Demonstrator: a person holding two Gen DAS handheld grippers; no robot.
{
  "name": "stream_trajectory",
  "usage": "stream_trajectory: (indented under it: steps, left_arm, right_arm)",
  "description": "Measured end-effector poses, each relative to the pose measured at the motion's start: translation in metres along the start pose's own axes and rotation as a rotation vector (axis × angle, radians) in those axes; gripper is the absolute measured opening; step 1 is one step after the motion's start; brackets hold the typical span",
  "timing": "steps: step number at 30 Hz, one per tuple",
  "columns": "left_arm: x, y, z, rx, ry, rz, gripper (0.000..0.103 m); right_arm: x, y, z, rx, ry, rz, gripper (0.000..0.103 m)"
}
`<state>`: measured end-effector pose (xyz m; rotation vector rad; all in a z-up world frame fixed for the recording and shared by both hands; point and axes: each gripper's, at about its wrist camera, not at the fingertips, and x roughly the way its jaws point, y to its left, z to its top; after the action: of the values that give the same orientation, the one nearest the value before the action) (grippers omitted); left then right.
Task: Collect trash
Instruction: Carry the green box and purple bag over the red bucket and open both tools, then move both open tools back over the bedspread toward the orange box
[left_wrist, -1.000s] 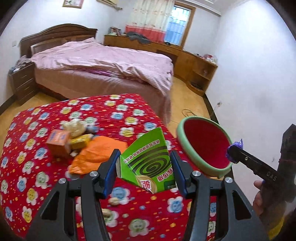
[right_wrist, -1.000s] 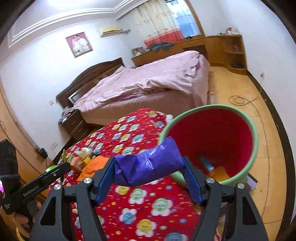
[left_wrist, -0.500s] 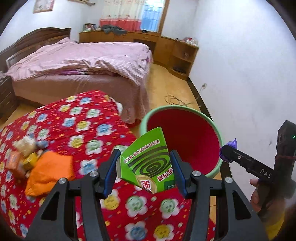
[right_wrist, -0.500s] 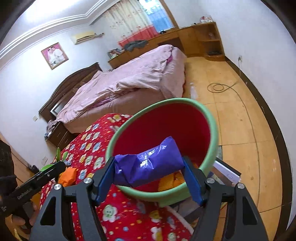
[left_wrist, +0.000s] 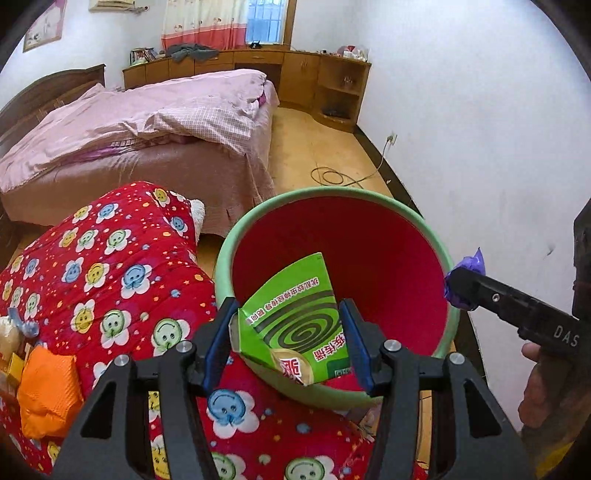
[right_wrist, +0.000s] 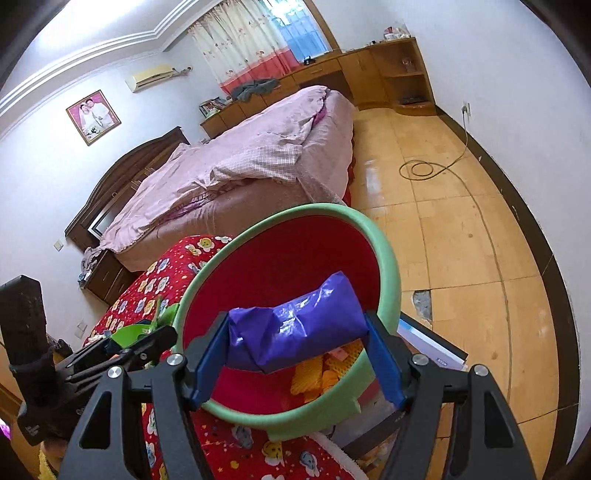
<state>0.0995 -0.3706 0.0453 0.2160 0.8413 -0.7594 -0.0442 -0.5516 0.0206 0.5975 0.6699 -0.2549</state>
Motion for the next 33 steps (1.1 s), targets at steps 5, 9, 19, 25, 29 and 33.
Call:
stream_trajectory:
  steps: [5, 9, 19, 25, 29, 33]
  left_arm:
    - [0.006, 0.002, 0.000, -0.026, 0.004, -0.009, 0.059]
    - [0.010, 0.005, 0.000, -0.051, 0.012, -0.013, 0.059]
    - [-0.004, 0.021, -0.003, -0.101, 0.003, -0.008, 0.059]
    - [-0.018, 0.032, -0.007, -0.124, -0.011, 0.007, 0.059]
    - [-0.030, 0.037, -0.010, -0.137, -0.022, 0.015, 0.059]
    - [-0.042, 0.048, -0.014, -0.154, -0.032, 0.028, 0.059]
  right_arm:
    - [0.007, 0.001, 0.003, -0.011, 0.010, -0.001, 0.073]
    - [0.009, 0.002, 0.004, -0.019, 0.011, -0.002, 0.073]
    - [0.016, 0.012, 0.006, -0.037, 0.011, 0.003, 0.077]
    - [0.017, 0.016, 0.005, -0.032, 0.015, 0.014, 0.086]
    - [0.014, 0.019, 0.003, -0.027, 0.011, 0.020, 0.086]
    - [0.008, 0.023, -0.001, -0.025, 0.006, 0.027, 0.086]
